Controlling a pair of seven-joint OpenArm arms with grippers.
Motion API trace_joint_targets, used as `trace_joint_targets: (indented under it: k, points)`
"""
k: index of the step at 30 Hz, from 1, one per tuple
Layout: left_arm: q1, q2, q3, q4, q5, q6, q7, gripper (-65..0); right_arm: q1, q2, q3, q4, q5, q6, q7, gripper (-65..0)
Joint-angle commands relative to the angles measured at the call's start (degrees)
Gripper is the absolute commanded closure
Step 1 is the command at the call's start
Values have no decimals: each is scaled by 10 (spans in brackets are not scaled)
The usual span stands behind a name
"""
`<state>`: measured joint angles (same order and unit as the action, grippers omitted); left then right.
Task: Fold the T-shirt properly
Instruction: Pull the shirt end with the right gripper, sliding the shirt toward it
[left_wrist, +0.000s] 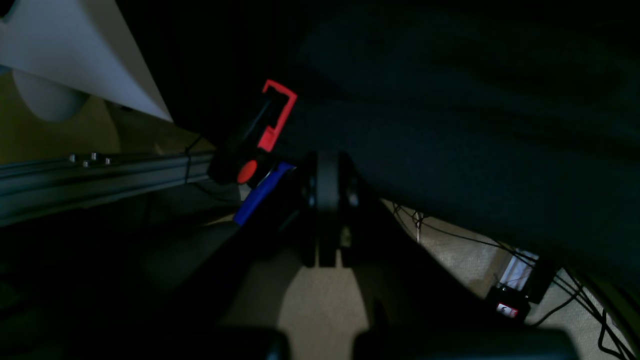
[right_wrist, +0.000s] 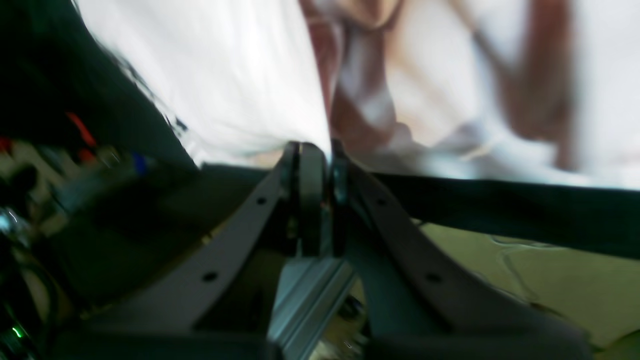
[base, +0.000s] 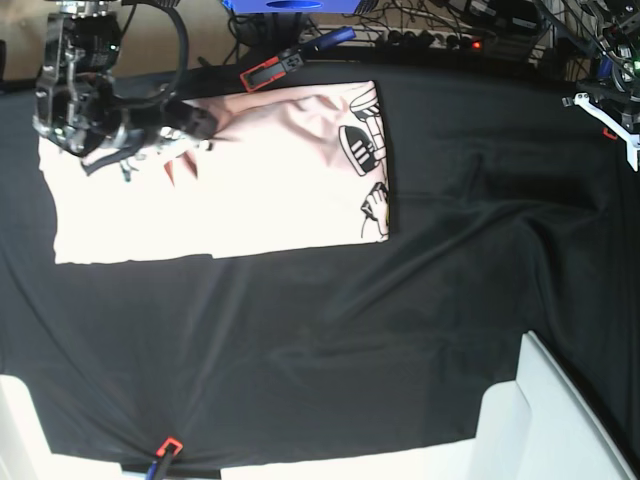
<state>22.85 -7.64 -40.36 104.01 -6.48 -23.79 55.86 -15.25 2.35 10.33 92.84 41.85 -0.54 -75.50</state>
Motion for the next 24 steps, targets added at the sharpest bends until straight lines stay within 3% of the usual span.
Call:
trace_joint_targets:
  k: [1, 19, 21, 24]
  points:
    - [0, -8, -4, 12, 0, 6, -6, 0, 0, -1, 12, 11, 7, 0, -2, 0]
    - [0, -8, -4, 12, 0, 6, -6, 0, -8, -4, 22, 7, 7, 0, -2, -4]
    - [0, -8, -4, 12, 0, 6, -6, 0, -9, -5, 24, 7, 7, 0, -4, -33]
    - [0, -8, -4, 12, 0, 6, -6, 0, -19, -16, 23, 14, 7, 0, -5, -165]
